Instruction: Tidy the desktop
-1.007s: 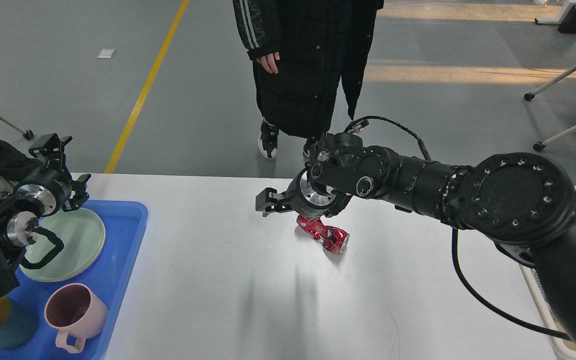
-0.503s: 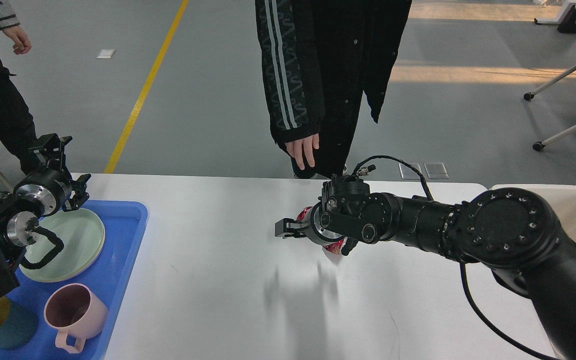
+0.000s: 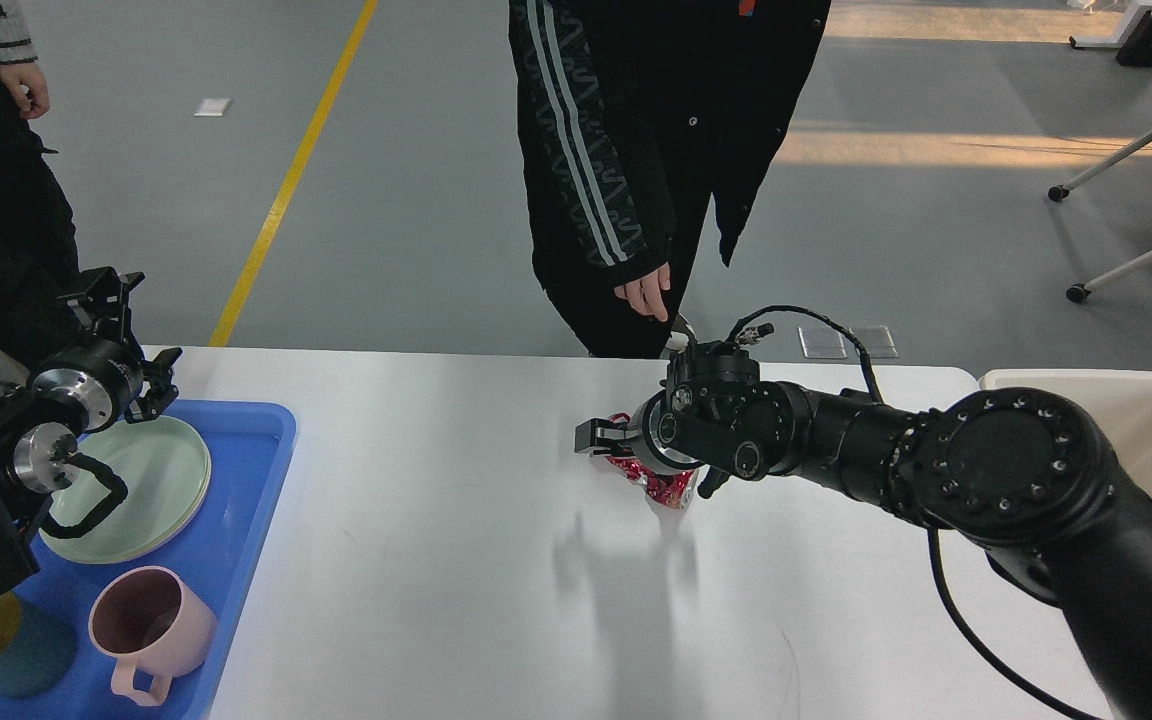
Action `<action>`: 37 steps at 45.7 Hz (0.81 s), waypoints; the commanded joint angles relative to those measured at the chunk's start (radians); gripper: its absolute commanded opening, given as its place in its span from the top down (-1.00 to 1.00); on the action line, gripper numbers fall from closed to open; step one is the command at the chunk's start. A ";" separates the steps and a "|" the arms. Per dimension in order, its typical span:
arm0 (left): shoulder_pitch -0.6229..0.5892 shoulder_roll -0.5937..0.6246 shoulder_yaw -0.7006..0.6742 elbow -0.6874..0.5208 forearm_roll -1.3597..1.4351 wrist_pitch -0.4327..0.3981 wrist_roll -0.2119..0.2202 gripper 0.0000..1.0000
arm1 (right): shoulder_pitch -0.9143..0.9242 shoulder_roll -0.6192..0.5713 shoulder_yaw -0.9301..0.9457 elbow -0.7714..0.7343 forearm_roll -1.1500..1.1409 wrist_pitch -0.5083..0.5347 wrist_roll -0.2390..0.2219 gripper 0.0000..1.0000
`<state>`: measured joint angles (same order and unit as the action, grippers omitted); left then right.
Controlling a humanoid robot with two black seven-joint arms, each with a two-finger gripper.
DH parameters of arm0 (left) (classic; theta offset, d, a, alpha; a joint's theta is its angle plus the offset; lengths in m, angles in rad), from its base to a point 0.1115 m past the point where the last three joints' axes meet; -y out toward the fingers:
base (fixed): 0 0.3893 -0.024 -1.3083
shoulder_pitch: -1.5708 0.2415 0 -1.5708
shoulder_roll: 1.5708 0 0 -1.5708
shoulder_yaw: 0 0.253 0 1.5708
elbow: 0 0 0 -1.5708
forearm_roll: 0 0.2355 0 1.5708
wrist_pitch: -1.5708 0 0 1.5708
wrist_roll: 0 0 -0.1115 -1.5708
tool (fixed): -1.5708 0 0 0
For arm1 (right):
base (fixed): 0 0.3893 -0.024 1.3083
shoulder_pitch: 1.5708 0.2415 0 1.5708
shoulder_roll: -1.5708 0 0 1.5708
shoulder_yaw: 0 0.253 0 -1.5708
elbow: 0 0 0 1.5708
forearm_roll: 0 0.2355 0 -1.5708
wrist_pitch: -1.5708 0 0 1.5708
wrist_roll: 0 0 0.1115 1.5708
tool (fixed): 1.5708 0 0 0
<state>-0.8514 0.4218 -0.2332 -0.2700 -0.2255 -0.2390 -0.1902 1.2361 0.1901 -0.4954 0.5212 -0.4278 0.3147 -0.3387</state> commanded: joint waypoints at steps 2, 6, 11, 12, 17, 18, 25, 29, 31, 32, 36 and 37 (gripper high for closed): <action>0.000 0.000 0.000 0.000 0.000 0.000 0.000 -0.93 | -0.033 0.000 -0.003 -0.007 -0.028 -0.002 0.000 -1.00; 0.000 0.000 0.000 0.000 0.000 0.000 0.000 -0.93 | -0.043 0.000 -0.003 -0.007 -0.029 -0.002 0.000 -1.00; 0.000 0.000 0.000 0.000 0.000 0.001 0.000 -0.93 | -0.046 -0.001 -0.002 -0.010 -0.031 -0.003 0.000 -1.00; 0.000 0.000 0.000 0.000 0.000 0.000 0.000 -0.93 | -0.046 -0.001 -0.002 -0.013 -0.031 -0.003 0.000 -1.00; 0.000 0.000 0.000 0.000 0.000 0.000 0.000 -0.93 | -0.046 -0.001 -0.003 -0.017 -0.031 -0.003 0.000 -1.00; 0.000 0.000 0.000 0.000 0.000 0.001 0.000 -0.93 | -0.046 -0.001 -0.003 -0.017 -0.031 -0.003 0.000 -1.00; 0.000 0.000 0.000 0.000 0.000 0.000 0.000 -0.93 | -0.059 -0.001 -0.003 -0.033 -0.032 -0.003 0.000 -1.00; 0.000 0.000 0.000 0.000 0.000 0.000 0.000 -0.93 | -0.067 -0.001 -0.002 -0.047 -0.034 -0.003 0.001 -1.00; 0.000 0.000 0.000 0.000 0.000 0.000 0.000 -0.93 | -0.075 -0.003 -0.003 -0.056 -0.034 -0.003 0.001 -1.00; 0.000 0.000 0.000 0.000 0.000 0.000 0.000 -0.93 | -0.079 -0.003 -0.003 -0.061 -0.034 -0.003 0.001 -1.00; 0.000 0.000 0.000 0.000 0.000 0.000 0.000 -0.93 | -0.092 -0.006 -0.003 -0.070 -0.035 -0.005 0.001 -1.00; 0.000 0.000 0.000 0.000 0.000 0.000 0.000 -0.93 | -0.093 -0.006 -0.003 -0.075 -0.035 -0.006 0.001 -1.00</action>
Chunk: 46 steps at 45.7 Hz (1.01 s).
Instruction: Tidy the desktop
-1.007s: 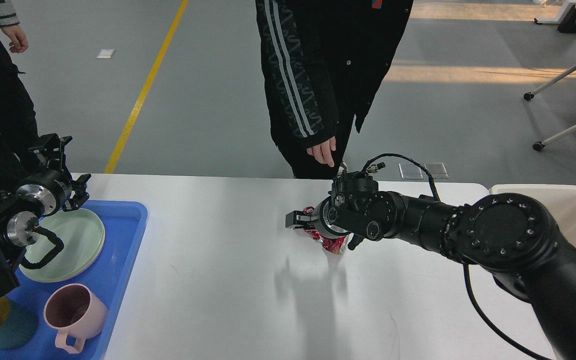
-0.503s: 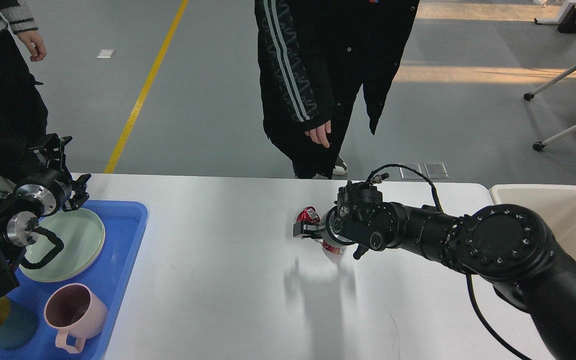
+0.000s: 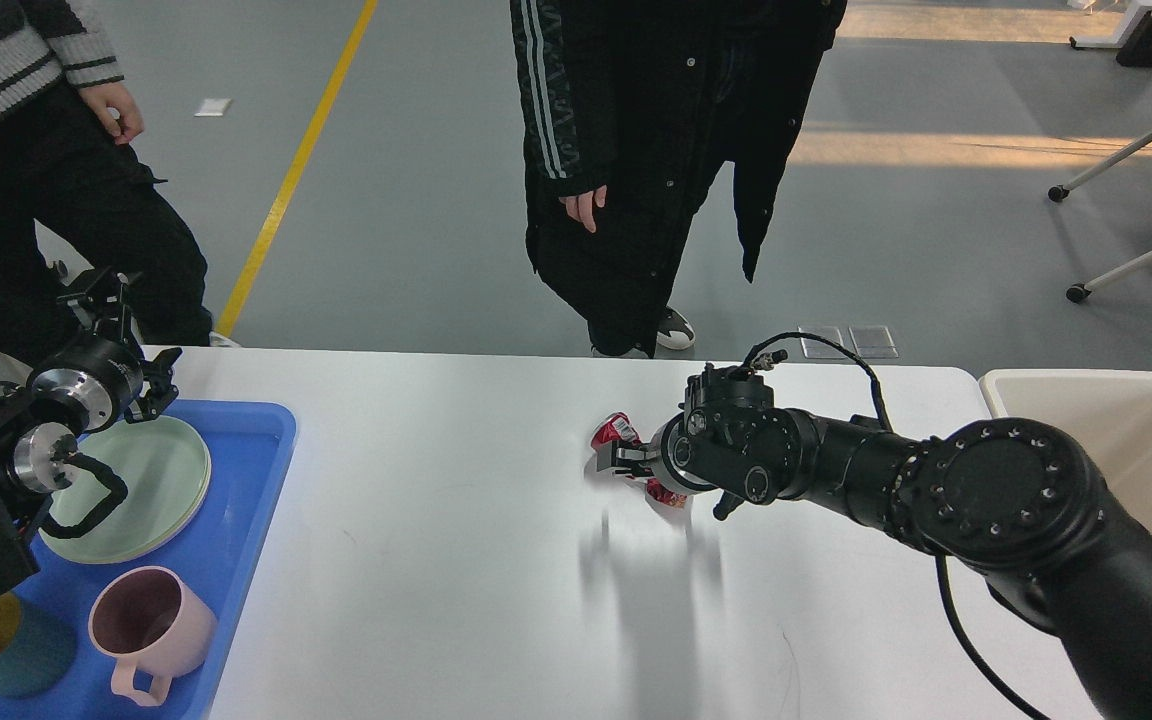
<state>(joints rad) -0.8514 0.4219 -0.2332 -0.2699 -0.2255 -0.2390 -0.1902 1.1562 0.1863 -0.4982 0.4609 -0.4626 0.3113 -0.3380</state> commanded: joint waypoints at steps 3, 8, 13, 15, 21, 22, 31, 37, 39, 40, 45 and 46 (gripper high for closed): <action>0.000 0.000 0.000 0.000 0.000 0.000 0.000 -0.92 | -0.016 -0.002 0.000 -0.027 0.001 -0.011 0.001 -1.00; 0.000 0.000 0.000 0.000 0.000 0.000 0.000 -0.93 | -0.023 -0.002 0.000 -0.030 -0.001 -0.017 0.001 -1.00; 0.000 0.000 0.000 0.000 0.000 0.000 0.000 -0.93 | -0.023 -0.002 0.000 -0.030 -0.001 -0.017 0.001 -1.00; 0.000 0.000 0.000 0.000 0.000 0.000 0.000 -0.93 | -0.023 -0.002 0.000 -0.028 -0.001 -0.017 0.001 -1.00; 0.000 0.000 0.000 0.000 0.000 0.000 0.000 -0.93 | -0.023 -0.002 -0.002 -0.028 -0.001 -0.017 0.001 -1.00; 0.000 0.000 0.000 0.000 0.000 0.000 0.000 -0.93 | -0.023 -0.002 -0.002 -0.028 -0.001 -0.017 0.001 -1.00; 0.000 0.000 0.000 0.000 0.000 0.000 0.000 -0.93 | -0.020 -0.002 -0.002 -0.024 0.001 -0.017 0.001 -1.00; 0.000 0.000 0.000 0.000 0.000 0.001 0.000 -0.93 | -0.018 -0.001 0.000 -0.021 0.002 -0.017 0.001 -1.00; 0.000 0.000 0.000 0.000 0.000 0.000 0.000 -0.93 | -0.018 -0.001 0.000 -0.021 0.002 -0.017 0.001 -1.00; 0.000 0.000 0.000 0.000 0.000 0.000 0.000 -0.93 | -0.018 -0.001 0.000 -0.019 0.002 -0.017 0.001 -1.00; 0.000 0.000 0.000 0.000 0.000 0.000 0.000 -0.93 | -0.015 -0.001 0.000 -0.014 0.002 -0.017 0.001 -1.00; 0.000 0.000 0.000 0.000 0.000 0.000 0.000 -0.93 | -0.015 -0.001 0.001 -0.013 0.004 -0.017 0.001 -1.00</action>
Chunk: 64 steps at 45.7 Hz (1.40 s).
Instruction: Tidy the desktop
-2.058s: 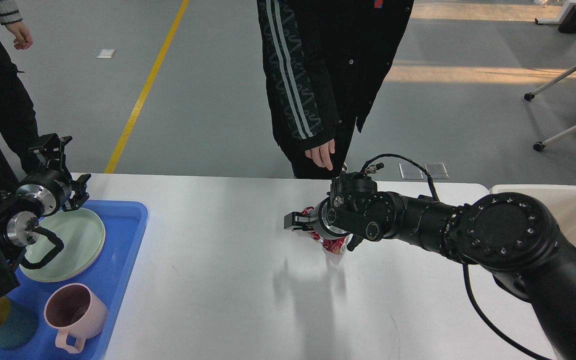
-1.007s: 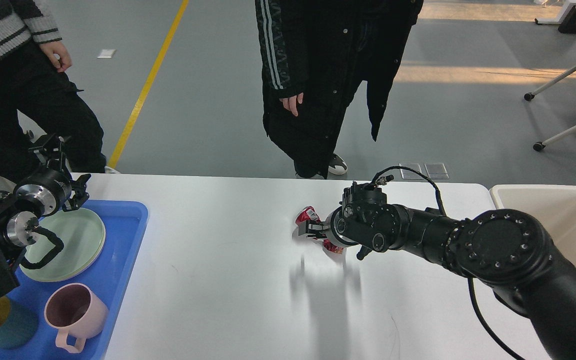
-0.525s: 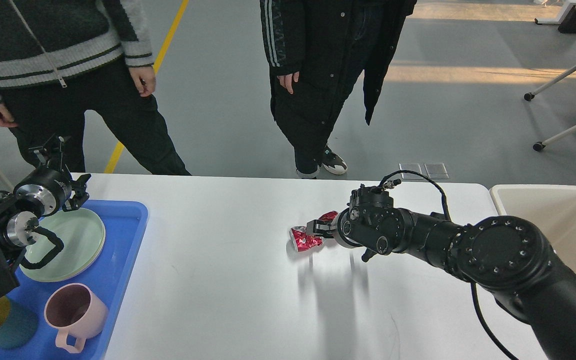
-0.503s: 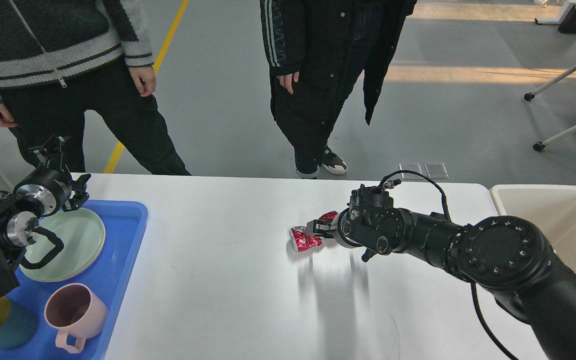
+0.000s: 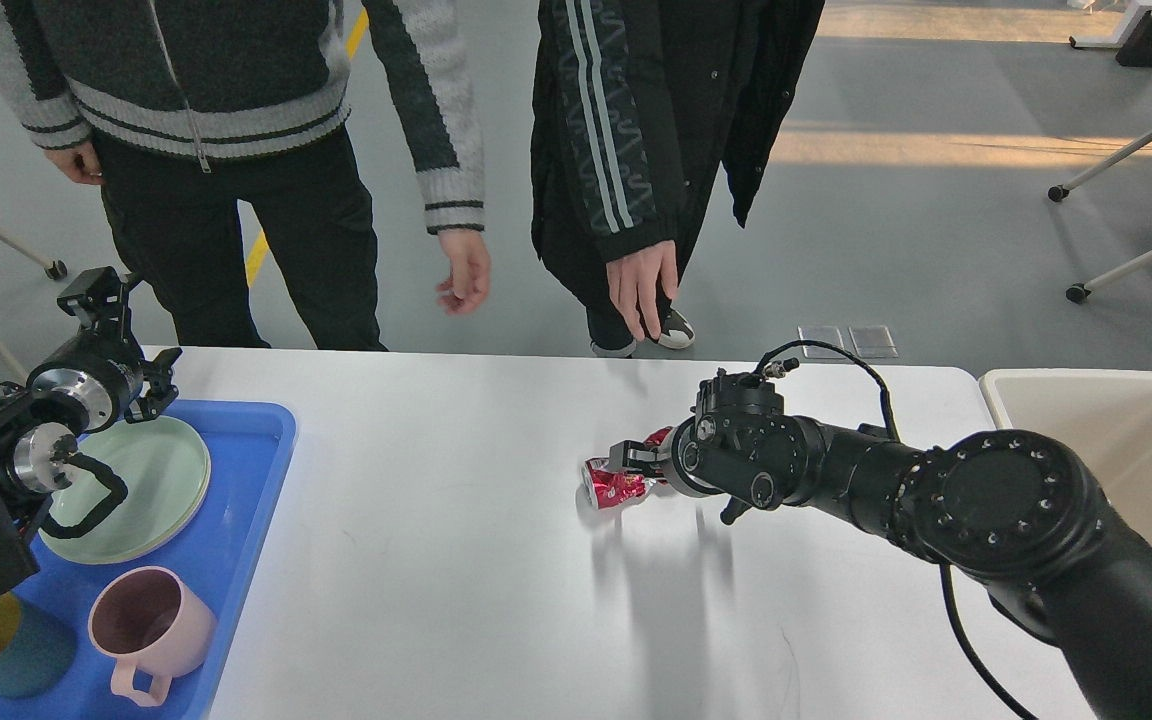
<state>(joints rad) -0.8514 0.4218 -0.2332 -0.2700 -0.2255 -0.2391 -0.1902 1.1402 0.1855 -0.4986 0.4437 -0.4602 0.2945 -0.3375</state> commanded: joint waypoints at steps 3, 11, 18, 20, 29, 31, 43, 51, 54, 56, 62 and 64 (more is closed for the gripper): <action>0.000 0.000 0.000 0.000 0.000 0.000 0.000 -0.93 | 0.001 0.000 0.002 0.007 0.002 0.000 0.000 -1.00; 0.000 0.000 0.000 0.000 0.000 0.000 0.000 -0.93 | 0.001 0.000 0.002 0.018 0.003 0.000 -0.002 -1.00; 0.000 0.000 0.000 0.000 0.000 0.001 0.000 -0.93 | 0.001 0.000 0.002 0.016 0.003 0.000 -0.002 -1.00; 0.000 0.000 0.000 0.000 0.000 0.001 0.000 -0.93 | 0.001 0.000 0.002 0.016 0.003 0.000 -0.002 -1.00; 0.000 0.000 0.000 0.000 0.000 0.000 0.000 -0.92 | 0.001 -0.001 0.002 0.016 0.003 0.000 -0.002 -1.00; 0.000 0.000 0.000 0.000 0.000 0.000 0.000 -0.93 | 0.000 -0.001 0.003 0.016 0.003 0.000 -0.002 -1.00; 0.000 0.000 0.000 0.000 0.000 0.000 0.000 -0.93 | -0.013 -0.001 0.006 0.024 0.005 -0.008 0.003 -1.00; 0.000 0.000 0.000 0.000 0.000 0.000 0.000 -0.93 | -0.040 -0.001 0.006 0.036 0.005 -0.008 0.003 -0.97; 0.000 0.000 0.000 0.000 0.000 0.001 0.000 -0.93 | -0.056 -0.001 0.006 0.036 0.005 -0.012 0.003 -0.95; 0.000 0.000 0.000 0.000 0.000 0.001 0.000 -0.93 | -0.057 -0.001 0.006 0.036 0.005 -0.011 0.003 -0.86; 0.000 0.000 0.000 0.000 0.000 0.001 0.000 -0.93 | -0.059 -0.001 0.006 0.027 0.017 -0.012 0.002 -0.48; 0.000 0.000 0.000 0.000 0.000 0.000 0.000 -0.93 | -0.057 -0.001 0.006 0.024 0.020 -0.012 0.002 -0.30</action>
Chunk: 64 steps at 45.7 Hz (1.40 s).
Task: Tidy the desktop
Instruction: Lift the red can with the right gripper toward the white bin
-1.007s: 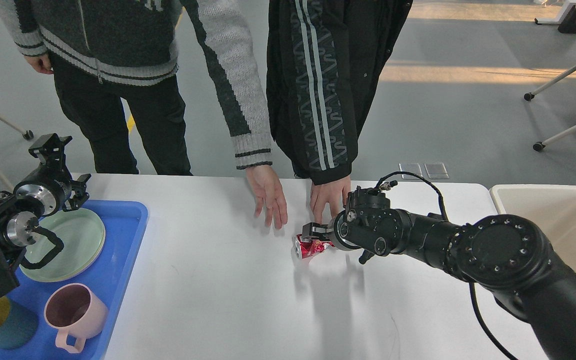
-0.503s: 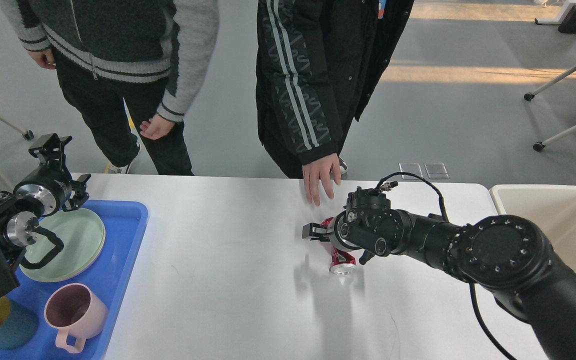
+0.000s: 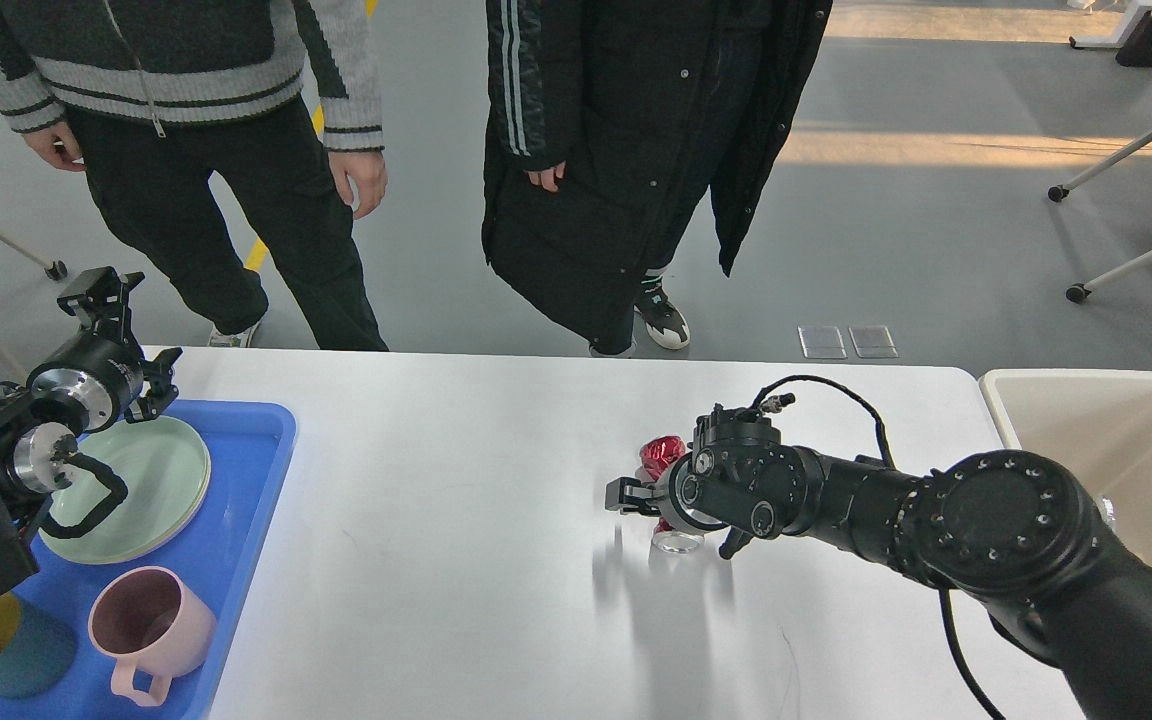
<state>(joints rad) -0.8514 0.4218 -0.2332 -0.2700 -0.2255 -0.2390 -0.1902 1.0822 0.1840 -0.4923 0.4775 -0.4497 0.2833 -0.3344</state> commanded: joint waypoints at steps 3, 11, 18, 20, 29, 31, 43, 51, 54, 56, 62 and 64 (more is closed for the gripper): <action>0.000 0.000 0.000 0.000 0.000 0.000 0.000 -0.93 | 0.001 0.000 0.000 -0.010 0.011 0.000 -0.005 0.09; 0.000 0.000 0.000 0.000 0.000 0.000 0.000 -0.93 | -0.001 0.000 0.000 -0.010 0.048 0.010 -0.006 0.61; 0.000 0.000 0.000 0.000 0.000 0.000 0.000 -0.93 | -0.001 0.000 0.000 -0.011 0.069 0.028 -0.006 1.00; 0.000 0.000 0.000 0.000 0.000 0.000 0.000 -0.93 | 0.001 0.000 -0.002 -0.013 0.075 0.033 -0.006 1.00; 0.000 0.000 0.000 0.000 0.000 0.001 0.000 -0.93 | 0.016 0.005 -0.005 -0.017 0.101 0.036 -0.008 1.00; 0.000 0.000 0.000 0.000 0.000 0.000 0.000 -0.93 | 0.025 0.003 -0.008 -0.025 0.109 0.036 -0.008 1.00; 0.000 0.000 0.000 0.000 0.000 0.000 0.000 -0.93 | 0.102 -0.029 -0.017 -0.043 0.135 0.039 -0.011 1.00; 0.000 0.000 0.000 0.000 0.000 0.001 0.000 -0.93 | 0.189 -0.093 -0.012 -0.034 0.166 0.209 -0.017 1.00; 0.000 0.000 0.000 0.000 0.000 0.001 0.000 -0.93 | 0.237 -0.116 -0.012 -0.039 0.216 0.305 -0.017 1.00; 0.000 0.000 0.000 0.000 0.000 0.001 0.000 -0.93 | 0.264 -0.138 -0.014 -0.037 0.244 0.347 -0.017 1.00; 0.000 0.000 0.000 0.000 0.000 0.001 0.000 -0.93 | 0.327 -0.173 -0.015 -0.036 0.272 0.447 -0.018 1.00; 0.000 0.000 0.000 0.000 0.000 0.001 0.000 -0.93 | 0.347 -0.182 -0.015 -0.039 0.273 0.496 -0.018 1.00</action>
<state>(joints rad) -0.8512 0.4218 -0.2332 -0.2699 -0.2255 -0.2386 -0.1902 1.3806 0.0248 -0.5056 0.4406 -0.1886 0.6783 -0.3518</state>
